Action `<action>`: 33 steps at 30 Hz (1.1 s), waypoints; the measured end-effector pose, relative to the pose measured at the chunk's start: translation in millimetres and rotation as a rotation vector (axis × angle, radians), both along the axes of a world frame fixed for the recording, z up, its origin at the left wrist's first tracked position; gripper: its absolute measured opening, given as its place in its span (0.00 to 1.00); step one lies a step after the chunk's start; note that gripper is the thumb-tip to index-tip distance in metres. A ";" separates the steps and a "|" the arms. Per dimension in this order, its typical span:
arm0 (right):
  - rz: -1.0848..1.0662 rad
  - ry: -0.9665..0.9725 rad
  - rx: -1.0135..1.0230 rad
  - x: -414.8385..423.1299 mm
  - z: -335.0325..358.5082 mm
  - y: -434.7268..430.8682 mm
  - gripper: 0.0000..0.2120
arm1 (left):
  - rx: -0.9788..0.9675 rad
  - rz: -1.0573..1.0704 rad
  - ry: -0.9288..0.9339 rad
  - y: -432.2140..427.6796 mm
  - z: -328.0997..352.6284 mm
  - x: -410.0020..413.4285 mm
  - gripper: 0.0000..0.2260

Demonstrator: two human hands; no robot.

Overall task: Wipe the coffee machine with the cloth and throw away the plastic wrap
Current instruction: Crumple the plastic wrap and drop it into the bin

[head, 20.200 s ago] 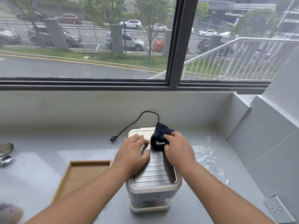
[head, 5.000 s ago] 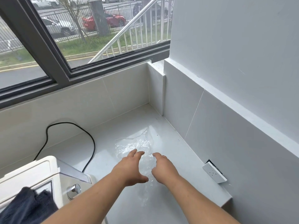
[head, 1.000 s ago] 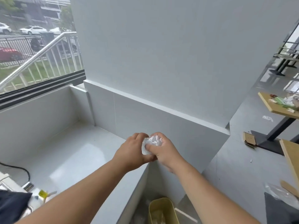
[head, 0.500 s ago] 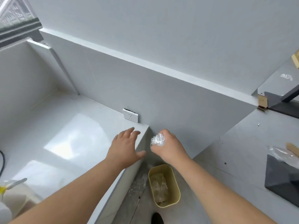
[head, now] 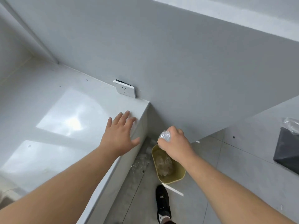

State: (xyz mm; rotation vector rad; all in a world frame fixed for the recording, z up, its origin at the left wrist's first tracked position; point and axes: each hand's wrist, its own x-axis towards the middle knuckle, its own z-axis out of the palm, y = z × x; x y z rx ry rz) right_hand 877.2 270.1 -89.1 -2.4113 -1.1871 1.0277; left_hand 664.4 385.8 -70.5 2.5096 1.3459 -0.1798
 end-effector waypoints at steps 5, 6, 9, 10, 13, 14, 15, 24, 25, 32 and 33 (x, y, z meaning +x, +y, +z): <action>0.030 0.003 -0.111 5.5 -42.5 -4.5 0.20 | 0.121 -0.021 -0.087 -1.0 -27.6 -3.6 0.34; 0.045 -0.002 -0.130 5.8 -52.8 -5.1 0.20 | 0.140 -0.015 -0.104 -2.0 -33.5 -4.3 0.34; 0.099 -0.019 -0.170 7.4 -83.7 -6.7 0.20 | 0.189 0.013 -0.144 -1.4 -44.9 -6.7 0.32; 0.118 -0.031 -0.181 8.3 -94.1 -6.6 0.21 | 0.197 0.014 -0.151 -0.4 -46.8 -7.2 0.32; 0.144 -0.050 -0.216 8.6 -121.1 -5.8 0.23 | 0.213 0.002 -0.161 1.2 -47.3 -7.8 0.30; 0.150 -0.048 -0.226 7.4 -130.2 -5.2 0.23 | 0.215 0.000 -0.159 1.4 -47.3 -7.6 0.30; 0.155 -0.042 -0.234 6.1 -138.7 -4.7 0.24 | 0.215 0.000 -0.156 1.5 -47.0 -7.3 0.30; 0.243 -0.095 -0.304 2.2 -203.7 -6.8 0.28 | 0.224 0.001 -0.160 2.1 -49.8 -7.7 0.30; 0.249 -0.102 -0.327 2.8 -209.1 -7.7 0.29 | 0.229 0.003 -0.163 2.3 -50.5 -7.8 0.30; 0.365 -0.177 -0.422 4.5 -237.3 -15.8 0.33 | 0.230 0.002 -0.164 2.4 -51.0 -7.8 0.30; 0.370 -0.175 -0.417 4.3 -238.7 -16.8 0.34 | 0.227 0.003 -0.162 2.4 -50.8 -7.7 0.30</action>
